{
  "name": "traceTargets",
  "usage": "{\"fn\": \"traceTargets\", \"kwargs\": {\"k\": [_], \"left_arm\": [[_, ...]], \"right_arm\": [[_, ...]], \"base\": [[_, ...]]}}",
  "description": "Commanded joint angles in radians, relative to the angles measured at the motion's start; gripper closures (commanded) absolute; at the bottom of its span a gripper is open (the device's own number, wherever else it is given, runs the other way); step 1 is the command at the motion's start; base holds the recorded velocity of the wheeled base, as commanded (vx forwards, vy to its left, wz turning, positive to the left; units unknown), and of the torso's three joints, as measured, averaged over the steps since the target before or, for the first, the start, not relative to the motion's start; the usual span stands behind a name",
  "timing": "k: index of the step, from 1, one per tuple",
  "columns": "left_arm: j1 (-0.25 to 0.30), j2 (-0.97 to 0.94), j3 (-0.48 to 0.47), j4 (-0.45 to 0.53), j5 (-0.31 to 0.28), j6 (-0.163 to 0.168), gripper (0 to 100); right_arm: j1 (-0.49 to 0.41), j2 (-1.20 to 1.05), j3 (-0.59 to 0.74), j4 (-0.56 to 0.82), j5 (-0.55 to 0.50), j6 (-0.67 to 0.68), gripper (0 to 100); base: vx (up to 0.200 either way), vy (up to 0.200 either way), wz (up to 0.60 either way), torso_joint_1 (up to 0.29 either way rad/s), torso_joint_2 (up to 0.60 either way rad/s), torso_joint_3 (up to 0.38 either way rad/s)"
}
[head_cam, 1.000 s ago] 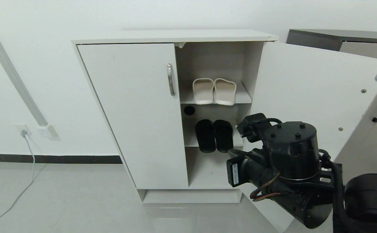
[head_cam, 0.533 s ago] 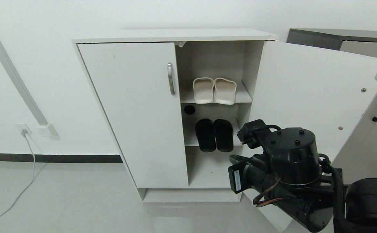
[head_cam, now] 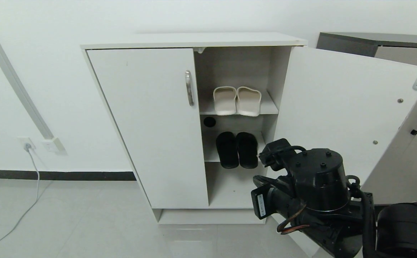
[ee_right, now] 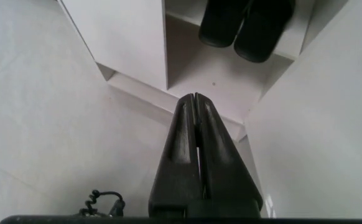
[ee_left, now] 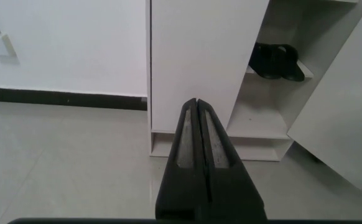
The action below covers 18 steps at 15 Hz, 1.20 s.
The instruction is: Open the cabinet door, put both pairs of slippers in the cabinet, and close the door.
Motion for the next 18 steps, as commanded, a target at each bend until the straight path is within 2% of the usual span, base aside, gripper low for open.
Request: {"fn": "traceTargets", "kwargs": {"k": [1,3,7,18], "left_arm": [[0.0,0.0,0.0,0.0,0.0,0.0,100],[0.0,0.0,0.0,0.0,0.0,0.0,100],[0.0,0.0,0.0,0.0,0.0,0.0,100],[0.0,0.0,0.0,0.0,0.002,-0.002,100]], "right_arm": [[0.0,0.015,0.003,-0.002,0.0,-0.003,100],[0.0,0.018,0.007,-0.002,0.0,-0.003,100],[0.003,0.021,0.008,-0.002,-0.002,-0.004,100],[0.005,0.021,0.016,-0.004,-0.002,-0.014,100]], "base": [[0.0,0.0,0.0,-0.002,-0.24,-0.251],[0.0,0.0,0.0,0.012,-0.16,-0.337],[0.0,0.0,0.0,0.04,-0.51,-0.361],[0.0,0.0,0.0,0.143,-0.47,-0.33]]}}
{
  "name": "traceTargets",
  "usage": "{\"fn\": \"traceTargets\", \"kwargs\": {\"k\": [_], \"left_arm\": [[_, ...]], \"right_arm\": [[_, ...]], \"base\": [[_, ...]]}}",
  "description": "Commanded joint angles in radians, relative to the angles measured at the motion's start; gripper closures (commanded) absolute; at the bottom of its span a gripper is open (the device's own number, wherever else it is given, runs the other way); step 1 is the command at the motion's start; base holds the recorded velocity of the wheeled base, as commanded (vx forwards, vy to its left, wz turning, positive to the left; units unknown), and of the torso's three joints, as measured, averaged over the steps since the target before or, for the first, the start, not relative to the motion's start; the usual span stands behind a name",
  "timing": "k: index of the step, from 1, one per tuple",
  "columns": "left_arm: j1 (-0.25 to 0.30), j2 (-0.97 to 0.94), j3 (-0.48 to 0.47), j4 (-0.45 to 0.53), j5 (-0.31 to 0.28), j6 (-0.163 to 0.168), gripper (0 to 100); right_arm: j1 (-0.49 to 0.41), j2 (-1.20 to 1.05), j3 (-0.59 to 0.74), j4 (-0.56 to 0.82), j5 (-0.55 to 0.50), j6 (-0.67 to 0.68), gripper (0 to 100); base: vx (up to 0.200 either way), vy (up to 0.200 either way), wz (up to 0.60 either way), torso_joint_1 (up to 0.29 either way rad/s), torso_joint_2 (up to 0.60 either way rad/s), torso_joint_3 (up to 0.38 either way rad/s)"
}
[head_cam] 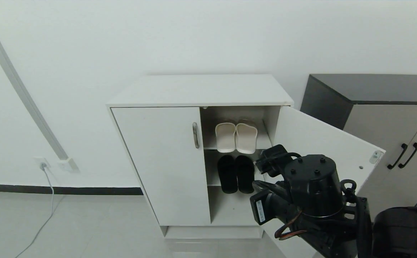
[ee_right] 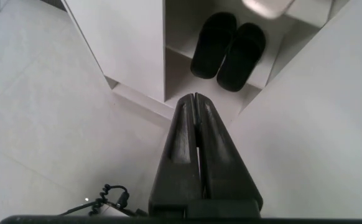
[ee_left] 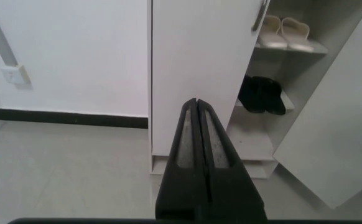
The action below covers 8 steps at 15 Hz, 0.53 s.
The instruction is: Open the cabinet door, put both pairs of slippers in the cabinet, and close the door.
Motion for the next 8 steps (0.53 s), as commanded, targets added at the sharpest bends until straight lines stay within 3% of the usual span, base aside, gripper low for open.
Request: {"fn": "traceTargets", "kwargs": {"k": [1,8], "left_arm": [[0.0,0.0,0.0,0.0,0.001,0.0,100],[0.0,0.0,0.0,0.0,0.001,0.0,100]], "right_arm": [[0.001,0.002,0.0,0.0,0.0,0.0,100],[-0.001,0.002,0.004,0.0,0.003,0.001,100]], "base": [[0.0,0.0,0.0,0.193,-0.5,-0.315],[0.0,0.0,0.0,0.207,-0.52,-0.313]]}}
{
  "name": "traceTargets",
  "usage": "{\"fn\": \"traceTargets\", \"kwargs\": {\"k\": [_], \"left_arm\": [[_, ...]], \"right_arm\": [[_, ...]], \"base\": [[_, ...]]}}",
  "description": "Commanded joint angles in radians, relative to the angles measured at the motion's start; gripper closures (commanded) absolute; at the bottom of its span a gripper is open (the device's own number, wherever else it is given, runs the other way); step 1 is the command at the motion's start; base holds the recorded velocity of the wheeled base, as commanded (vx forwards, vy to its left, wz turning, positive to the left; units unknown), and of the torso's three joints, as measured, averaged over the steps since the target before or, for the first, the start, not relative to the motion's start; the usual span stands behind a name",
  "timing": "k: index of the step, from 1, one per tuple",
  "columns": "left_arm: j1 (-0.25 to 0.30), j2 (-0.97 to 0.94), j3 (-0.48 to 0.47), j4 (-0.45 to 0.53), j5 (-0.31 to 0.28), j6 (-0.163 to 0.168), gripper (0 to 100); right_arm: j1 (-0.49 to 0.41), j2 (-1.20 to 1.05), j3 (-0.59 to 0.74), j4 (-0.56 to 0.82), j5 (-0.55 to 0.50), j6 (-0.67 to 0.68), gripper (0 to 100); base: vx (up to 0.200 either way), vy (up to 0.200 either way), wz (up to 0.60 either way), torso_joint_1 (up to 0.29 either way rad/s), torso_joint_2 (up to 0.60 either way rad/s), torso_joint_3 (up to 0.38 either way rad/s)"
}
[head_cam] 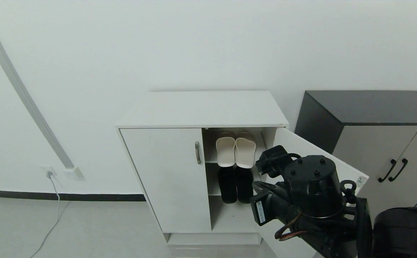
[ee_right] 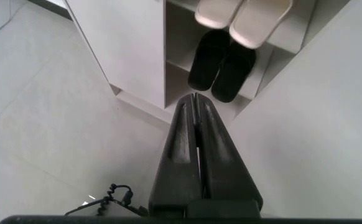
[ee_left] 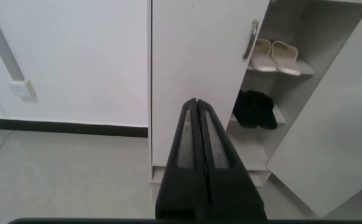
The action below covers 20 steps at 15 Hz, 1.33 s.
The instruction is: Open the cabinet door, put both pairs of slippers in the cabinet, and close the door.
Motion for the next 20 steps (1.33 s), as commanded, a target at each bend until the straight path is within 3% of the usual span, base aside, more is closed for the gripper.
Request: {"fn": "traceTargets", "kwargs": {"k": [1,13,20], "left_arm": [[0.001,0.0,0.0,0.0,0.001,0.0,100],[0.001,0.0,0.002,0.0,0.001,0.0,100],[0.001,0.0,0.0,0.0,0.001,-0.002,100]], "right_arm": [[0.0,0.002,0.002,-0.001,0.0,0.0,100],[0.0,0.0,0.015,-0.01,-0.003,-0.001,100],[0.0,0.0,0.048,-0.011,-0.003,-0.021,100]], "base": [[0.0,0.0,0.0,0.237,-0.55,-0.32],[0.0,0.0,0.0,0.227,-0.51,-0.281],[0.0,0.0,0.0,0.031,-0.06,-0.031]]}}
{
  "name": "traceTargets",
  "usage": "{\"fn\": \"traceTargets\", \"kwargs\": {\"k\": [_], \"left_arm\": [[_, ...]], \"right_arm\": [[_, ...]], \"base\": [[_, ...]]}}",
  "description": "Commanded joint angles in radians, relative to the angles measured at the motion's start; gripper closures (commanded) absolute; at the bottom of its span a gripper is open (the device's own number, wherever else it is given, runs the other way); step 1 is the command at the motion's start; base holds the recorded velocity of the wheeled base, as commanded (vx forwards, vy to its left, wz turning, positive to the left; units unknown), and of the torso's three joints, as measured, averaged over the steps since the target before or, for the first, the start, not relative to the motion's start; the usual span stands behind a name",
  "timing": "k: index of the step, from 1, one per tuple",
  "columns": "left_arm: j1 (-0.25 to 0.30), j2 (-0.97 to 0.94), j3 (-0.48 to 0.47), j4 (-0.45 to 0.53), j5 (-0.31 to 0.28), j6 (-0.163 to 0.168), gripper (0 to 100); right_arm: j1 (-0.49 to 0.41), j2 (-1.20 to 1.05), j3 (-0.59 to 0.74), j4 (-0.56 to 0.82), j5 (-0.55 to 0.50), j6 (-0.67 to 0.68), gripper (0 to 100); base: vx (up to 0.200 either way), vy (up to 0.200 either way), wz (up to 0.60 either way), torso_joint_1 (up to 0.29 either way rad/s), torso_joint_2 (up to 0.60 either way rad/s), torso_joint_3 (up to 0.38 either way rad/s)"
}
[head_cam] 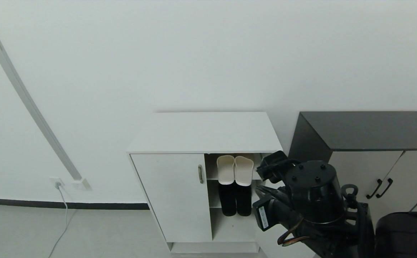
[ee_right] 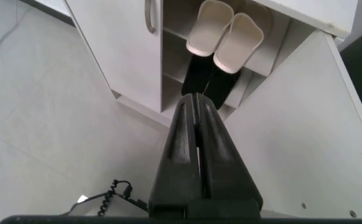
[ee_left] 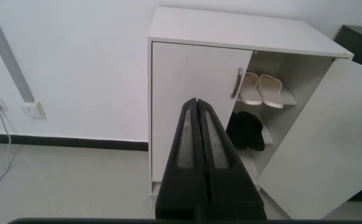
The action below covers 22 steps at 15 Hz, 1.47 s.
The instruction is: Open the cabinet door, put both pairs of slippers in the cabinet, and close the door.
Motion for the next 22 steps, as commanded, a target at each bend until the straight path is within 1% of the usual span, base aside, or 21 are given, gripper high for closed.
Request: {"fn": "traceTargets", "kwargs": {"k": [1,7,13,15,17,19,20,22], "left_arm": [[0.0,0.0,0.0,0.0,0.0,-0.001,100],[0.0,0.0,0.0,0.0,0.002,-0.001,100],[0.0,0.0,0.0,0.0,-0.001,0.0,100],[0.0,0.0,0.0,0.0,-0.001,-0.001,100],[0.0,0.0,0.0,0.0,-0.001,-0.001,100],[0.0,0.0,0.0,0.0,-0.001,0.0,100],[0.0,0.0,0.0,0.0,-0.001,0.002,100],[0.0,0.0,0.0,0.0,-0.003,0.002,100]], "right_arm": [[0.0,0.0,0.014,0.0,0.0,-0.002,100],[0.0,0.0,0.017,-0.011,0.0,-0.004,100],[-0.001,0.002,0.017,-0.013,0.001,-0.005,100],[-0.001,0.002,0.017,-0.043,0.003,-0.007,100],[-0.008,0.003,0.017,-0.046,0.0,-0.025,100],[-0.035,0.015,0.006,-0.048,-0.003,-0.028,100],[-0.061,0.015,-0.002,-0.046,-0.008,-0.03,100],[-0.141,0.028,-0.054,-0.042,-0.011,-0.028,100]], "base": [[0.0,0.0,-0.6,0.002,0.0,-0.002],[0.0,0.0,-0.6,0.007,0.0,0.003],[0.0,0.0,0.0,0.0,0.0,0.0],[-0.2,0.0,0.0,0.0,0.0,0.005],[-0.2,0.0,0.0,0.015,0.01,0.0],[-0.2,0.0,0.0,-0.017,0.0,0.005],[0.0,0.0,0.0,0.0,0.0,0.0],[0.0,0.0,0.0,0.0,0.0,0.0]]}}
